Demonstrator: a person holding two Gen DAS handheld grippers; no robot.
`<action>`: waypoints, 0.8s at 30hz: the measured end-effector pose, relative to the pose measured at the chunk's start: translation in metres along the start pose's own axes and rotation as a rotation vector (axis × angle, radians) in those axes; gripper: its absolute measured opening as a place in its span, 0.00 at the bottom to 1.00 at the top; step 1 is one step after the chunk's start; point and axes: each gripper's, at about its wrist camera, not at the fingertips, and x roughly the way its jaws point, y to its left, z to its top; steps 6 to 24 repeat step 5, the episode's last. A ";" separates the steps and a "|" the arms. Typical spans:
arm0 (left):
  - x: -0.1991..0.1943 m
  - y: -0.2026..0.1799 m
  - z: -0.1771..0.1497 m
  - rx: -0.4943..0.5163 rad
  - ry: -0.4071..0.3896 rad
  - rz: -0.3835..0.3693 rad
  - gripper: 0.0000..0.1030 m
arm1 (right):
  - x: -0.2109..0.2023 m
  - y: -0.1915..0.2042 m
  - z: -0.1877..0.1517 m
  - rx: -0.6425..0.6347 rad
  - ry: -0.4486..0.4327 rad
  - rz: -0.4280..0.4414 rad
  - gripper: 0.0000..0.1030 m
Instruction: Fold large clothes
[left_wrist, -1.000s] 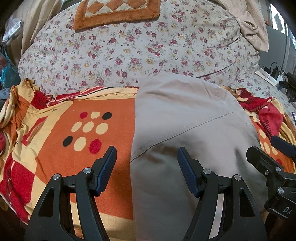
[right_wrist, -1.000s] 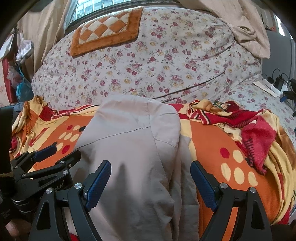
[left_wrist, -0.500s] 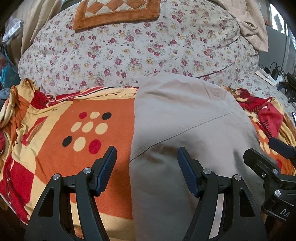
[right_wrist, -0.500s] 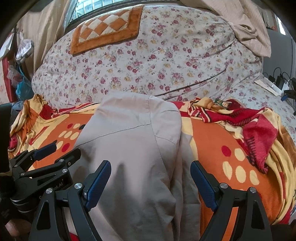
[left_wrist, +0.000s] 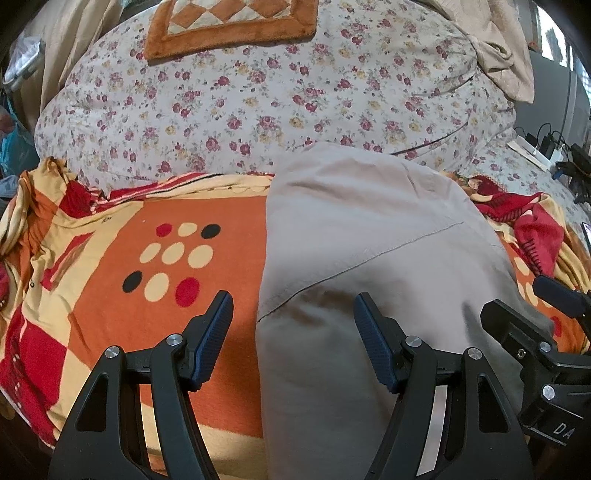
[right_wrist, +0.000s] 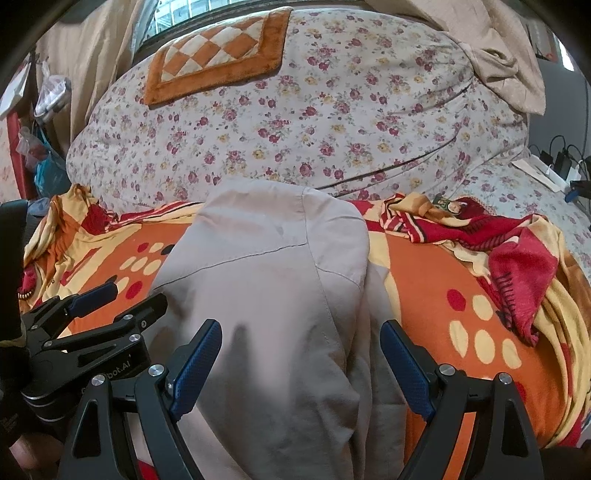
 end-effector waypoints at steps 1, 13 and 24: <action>-0.001 0.000 0.000 0.002 -0.009 -0.002 0.66 | 0.000 0.000 0.000 0.000 0.000 0.001 0.83; -0.006 0.007 0.006 -0.004 -0.020 -0.011 0.66 | -0.001 0.000 0.001 0.003 0.000 0.007 0.83; -0.006 0.007 0.006 -0.004 -0.020 -0.011 0.66 | -0.001 0.000 0.001 0.003 0.000 0.007 0.83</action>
